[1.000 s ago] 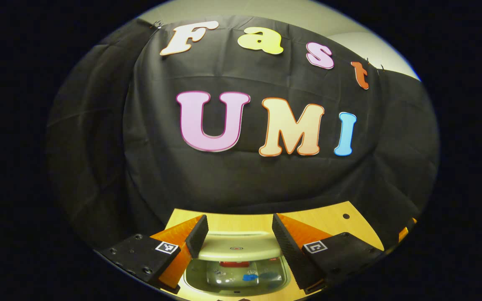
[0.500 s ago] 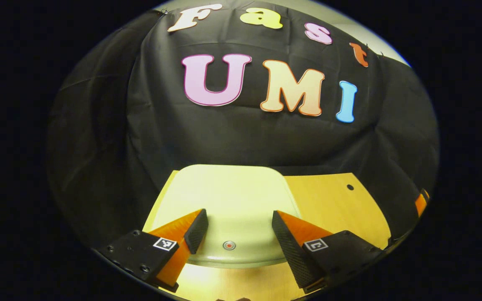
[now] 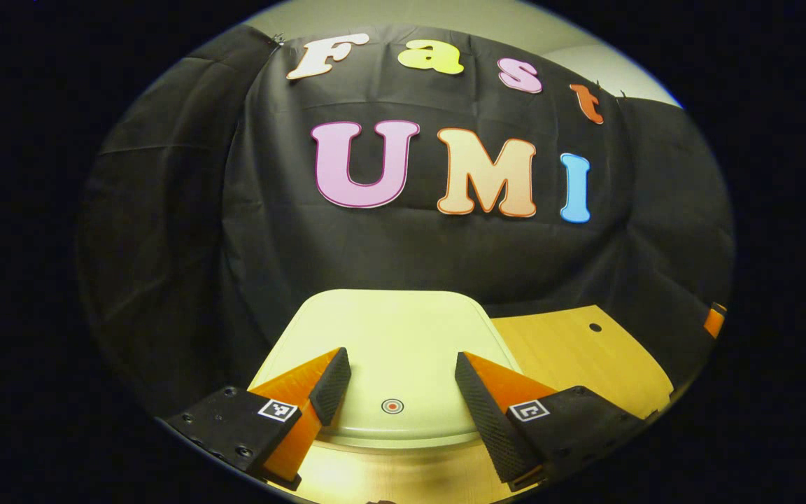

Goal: Press the lid of the desktop garbage bin to open it, pick up the crumpled paper on the desktop and throw it into the bin, then pick up the pop can on the desktop and drop it into the bin, and finally close the garbage bin lid.

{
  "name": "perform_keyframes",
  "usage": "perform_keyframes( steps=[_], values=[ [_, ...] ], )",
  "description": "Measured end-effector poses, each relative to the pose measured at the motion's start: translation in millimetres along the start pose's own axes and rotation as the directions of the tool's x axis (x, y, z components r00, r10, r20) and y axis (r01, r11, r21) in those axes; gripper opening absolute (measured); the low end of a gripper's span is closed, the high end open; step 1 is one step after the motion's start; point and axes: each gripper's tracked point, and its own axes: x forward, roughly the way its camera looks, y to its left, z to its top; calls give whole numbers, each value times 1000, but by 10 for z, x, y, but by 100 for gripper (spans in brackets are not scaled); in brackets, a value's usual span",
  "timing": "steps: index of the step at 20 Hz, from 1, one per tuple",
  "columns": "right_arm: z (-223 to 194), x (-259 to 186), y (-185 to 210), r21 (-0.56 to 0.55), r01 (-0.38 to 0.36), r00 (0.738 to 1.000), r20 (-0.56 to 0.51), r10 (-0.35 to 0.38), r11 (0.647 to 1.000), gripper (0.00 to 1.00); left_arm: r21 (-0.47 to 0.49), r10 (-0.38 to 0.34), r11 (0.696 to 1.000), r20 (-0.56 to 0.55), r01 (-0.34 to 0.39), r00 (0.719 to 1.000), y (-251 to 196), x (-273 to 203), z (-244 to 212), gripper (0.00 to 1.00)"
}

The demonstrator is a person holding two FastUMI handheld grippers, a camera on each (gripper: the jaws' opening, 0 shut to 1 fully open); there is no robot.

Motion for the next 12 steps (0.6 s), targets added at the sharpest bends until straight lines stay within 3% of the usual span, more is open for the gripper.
perform_keyframes(
  steps=[5,8,12],
  values=[
    [-7,6,6,7,2,1000,-3,-2,1000,98,30,-6,1000,38,5,999,3,-1,14,94],
    [51,-1,-49,8,15,1000,5,-16,1000,98,30,42,999,26,-43,999,49,-1,67,93],
    [117,-2,-85,9,24,1000,18,-24,1000,98,59,67,996,109,-74,992,11,-75,313,92]
  ],
)
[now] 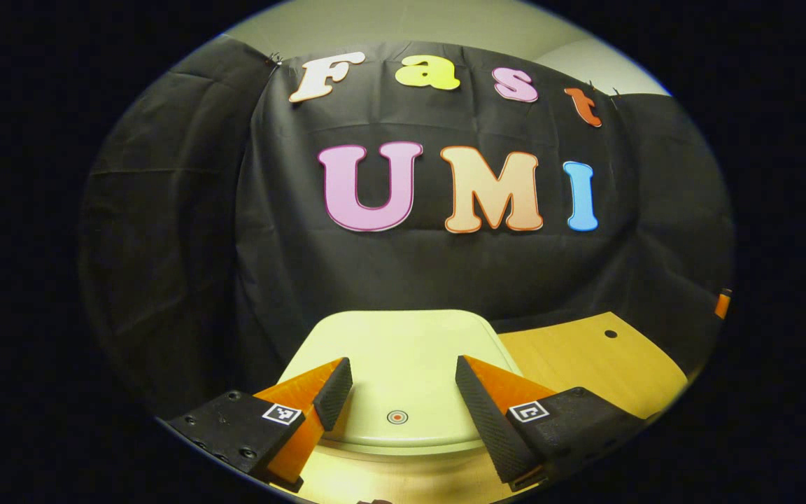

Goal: Press the lid of the desktop garbage bin to open it, pick up the crumpled paper on the desktop and throw it into the bin, then pick up the pop can on the desktop and drop it into the bin, and finally close the garbage bin lid.

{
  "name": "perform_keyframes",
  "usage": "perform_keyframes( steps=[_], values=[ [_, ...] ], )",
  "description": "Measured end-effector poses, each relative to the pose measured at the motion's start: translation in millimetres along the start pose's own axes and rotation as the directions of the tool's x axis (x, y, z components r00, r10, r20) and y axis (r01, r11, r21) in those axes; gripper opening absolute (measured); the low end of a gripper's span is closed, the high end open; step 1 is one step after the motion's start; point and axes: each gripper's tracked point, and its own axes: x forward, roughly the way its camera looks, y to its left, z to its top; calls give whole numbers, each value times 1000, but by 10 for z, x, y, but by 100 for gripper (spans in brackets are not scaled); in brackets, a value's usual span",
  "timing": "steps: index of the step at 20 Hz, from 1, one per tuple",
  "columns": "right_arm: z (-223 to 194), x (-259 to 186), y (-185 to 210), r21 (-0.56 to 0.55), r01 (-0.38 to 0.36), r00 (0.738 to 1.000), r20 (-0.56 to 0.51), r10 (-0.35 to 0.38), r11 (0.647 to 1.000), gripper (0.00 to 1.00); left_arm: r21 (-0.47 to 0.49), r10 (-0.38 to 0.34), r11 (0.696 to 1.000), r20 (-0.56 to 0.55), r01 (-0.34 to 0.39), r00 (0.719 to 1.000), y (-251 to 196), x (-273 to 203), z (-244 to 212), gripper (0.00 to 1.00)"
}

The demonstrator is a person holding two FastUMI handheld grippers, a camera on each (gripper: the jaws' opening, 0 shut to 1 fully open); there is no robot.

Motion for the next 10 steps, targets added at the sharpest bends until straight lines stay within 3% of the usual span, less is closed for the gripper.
perform_keyframes(
  steps=[5,10],
  values=[
    [104,-10,29,-2,-14,1000,20,14,1000,98,-49,10,999,117,-4,993,-203,-236,441,91],
    [306,-68,75,-20,-25,996,91,27,999,98,-110,39,994,264,-10,964,-508,-631,907,91]
  ],
)
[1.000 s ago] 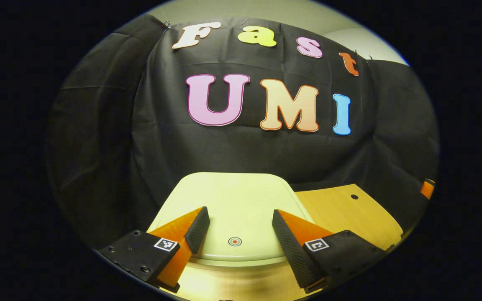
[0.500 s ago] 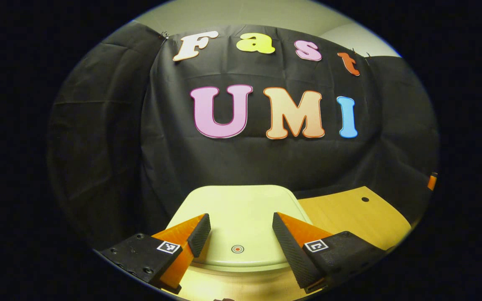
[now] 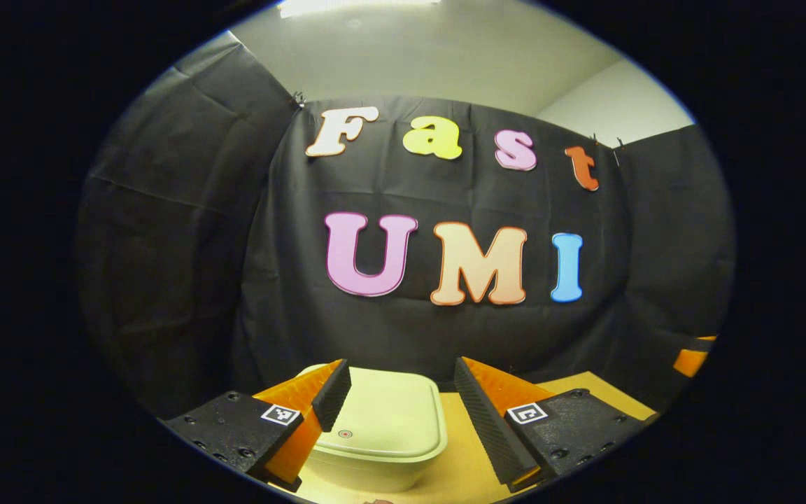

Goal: Press the lid of the desktop garbage bin to open it, pick up the crumpled paper on the desktop and throw it into the bin, then pick up the pop can on the desktop and drop it into the bin, and finally close the garbage bin lid.

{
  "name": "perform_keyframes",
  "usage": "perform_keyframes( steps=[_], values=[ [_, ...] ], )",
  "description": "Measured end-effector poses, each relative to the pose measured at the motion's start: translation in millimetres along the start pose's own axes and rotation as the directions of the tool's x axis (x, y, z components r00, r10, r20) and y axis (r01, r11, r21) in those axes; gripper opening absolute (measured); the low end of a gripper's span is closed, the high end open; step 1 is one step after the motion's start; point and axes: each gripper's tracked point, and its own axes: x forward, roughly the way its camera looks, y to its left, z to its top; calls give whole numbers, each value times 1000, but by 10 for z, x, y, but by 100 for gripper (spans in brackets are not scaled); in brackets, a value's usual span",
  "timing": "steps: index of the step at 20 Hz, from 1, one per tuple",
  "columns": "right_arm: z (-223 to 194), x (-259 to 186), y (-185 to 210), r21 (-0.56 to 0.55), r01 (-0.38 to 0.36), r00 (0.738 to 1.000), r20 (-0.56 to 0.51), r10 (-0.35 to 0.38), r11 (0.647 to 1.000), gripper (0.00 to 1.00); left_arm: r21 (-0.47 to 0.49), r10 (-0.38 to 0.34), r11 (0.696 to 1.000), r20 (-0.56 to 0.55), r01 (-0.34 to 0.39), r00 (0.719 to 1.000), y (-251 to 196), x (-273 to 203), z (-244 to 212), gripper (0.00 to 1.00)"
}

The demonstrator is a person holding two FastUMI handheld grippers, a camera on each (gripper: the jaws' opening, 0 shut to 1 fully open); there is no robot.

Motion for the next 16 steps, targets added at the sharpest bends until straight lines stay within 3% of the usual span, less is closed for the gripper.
perform_keyframes(
  steps=[5,9,16],
  values=[
    [179,-52,64,-23,-25,997,74,26,999,98,25,-36,999,79,35,996,-528,-404,210,92],
    [233,-129,72,-69,-35,991,124,44,997,98,-20,-97,995,96,99,991,-993,-700,139,92],
    [302,-413,-35,-107,-44,958,278,72,993,97,13,-62,998,38,61,997,-1146,-876,-276,91]
  ],
)
